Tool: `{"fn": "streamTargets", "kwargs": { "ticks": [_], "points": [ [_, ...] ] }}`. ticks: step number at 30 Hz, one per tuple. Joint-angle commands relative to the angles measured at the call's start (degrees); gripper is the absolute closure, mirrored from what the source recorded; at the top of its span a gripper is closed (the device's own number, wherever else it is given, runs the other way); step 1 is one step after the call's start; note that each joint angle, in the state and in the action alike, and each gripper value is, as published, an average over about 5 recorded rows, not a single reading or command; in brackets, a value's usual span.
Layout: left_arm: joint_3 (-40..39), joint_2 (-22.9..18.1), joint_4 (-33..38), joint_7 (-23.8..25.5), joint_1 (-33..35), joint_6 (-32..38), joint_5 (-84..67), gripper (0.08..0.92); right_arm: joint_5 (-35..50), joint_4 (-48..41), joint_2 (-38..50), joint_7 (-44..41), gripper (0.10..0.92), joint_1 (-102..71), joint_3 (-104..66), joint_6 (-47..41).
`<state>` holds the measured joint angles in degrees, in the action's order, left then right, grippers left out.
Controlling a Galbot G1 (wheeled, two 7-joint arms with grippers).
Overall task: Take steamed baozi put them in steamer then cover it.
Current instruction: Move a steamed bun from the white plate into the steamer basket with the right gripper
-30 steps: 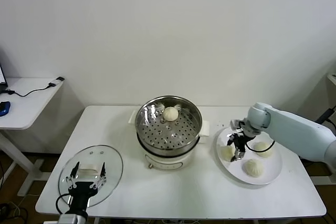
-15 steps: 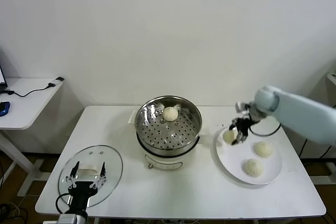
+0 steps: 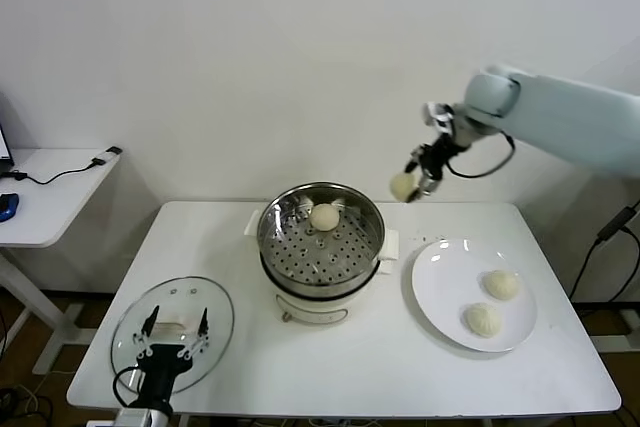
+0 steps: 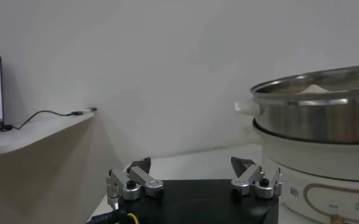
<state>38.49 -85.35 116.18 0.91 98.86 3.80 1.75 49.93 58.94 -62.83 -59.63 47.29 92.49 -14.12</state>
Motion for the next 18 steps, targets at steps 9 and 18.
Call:
{"fn": "streamTargets", "kwargs": {
  "ticks": [9,18],
  "points": [
    [1.01,-0.01,0.08,-0.13,0.08,0.27,-0.64,0.177,5.3,-5.99,-21.43,3.88,0.355,-5.66,0.93,-2.93],
    [1.18,0.03,-0.23,-0.15,-0.31,-0.02,-0.61,0.177,1.46,-5.69,-22.61,5.37,0.352,-12.55,0.45,-3.53]
  ]
}}
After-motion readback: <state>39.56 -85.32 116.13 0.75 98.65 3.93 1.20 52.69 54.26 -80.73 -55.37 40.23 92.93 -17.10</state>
